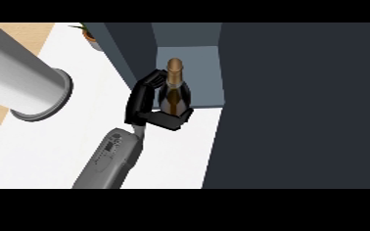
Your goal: Pick up the wine, place it into the cabinet and close the cabinet
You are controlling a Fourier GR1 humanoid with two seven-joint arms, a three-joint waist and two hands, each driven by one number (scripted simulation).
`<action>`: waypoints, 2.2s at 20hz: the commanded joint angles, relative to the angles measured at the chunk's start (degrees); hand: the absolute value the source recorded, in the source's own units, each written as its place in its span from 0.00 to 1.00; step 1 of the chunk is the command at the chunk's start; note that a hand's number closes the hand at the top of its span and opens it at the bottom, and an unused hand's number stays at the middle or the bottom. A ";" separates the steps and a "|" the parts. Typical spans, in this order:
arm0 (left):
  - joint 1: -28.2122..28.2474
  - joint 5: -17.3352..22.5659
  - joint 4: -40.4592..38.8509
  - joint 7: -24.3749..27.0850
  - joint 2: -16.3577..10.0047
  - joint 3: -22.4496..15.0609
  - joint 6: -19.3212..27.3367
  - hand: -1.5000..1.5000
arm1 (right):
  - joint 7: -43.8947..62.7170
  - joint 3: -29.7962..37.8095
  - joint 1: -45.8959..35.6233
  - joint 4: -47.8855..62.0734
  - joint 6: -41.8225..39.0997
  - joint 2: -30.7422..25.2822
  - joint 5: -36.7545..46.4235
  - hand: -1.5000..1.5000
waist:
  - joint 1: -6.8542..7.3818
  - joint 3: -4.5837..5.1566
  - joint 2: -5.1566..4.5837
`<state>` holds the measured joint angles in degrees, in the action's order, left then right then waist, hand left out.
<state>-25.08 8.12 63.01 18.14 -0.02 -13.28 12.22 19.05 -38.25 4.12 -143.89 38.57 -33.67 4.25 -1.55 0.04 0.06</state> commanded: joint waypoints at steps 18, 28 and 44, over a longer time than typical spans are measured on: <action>-24.48 15.64 -30.86 8.08 0.02 -2.85 7.25 1.00 | -4.96 -2.42 6.62 -9.55 -1.90 -0.31 -2.85 0.00 | -3.16 -0.02 -0.62; -30.39 16.94 -42.03 7.57 0.02 -1.53 9.37 1.00 | -6.32 -3.19 8.91 -10.65 -2.29 -1.83 -3.57 0.00 | -3.71 0.02 -0.84; -37.60 17.76 -54.28 12.82 -0.71 3.75 10.81 1.00 | -12.51 -2.64 10.26 -6.76 -4.64 -1.58 -6.63 0.00 | -4.84 0.01 -2.06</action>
<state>-62.41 26.38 10.84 28.61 -0.52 -9.96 22.15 4.35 -40.99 12.17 -143.14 34.21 -34.65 1.01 -6.28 0.05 -1.71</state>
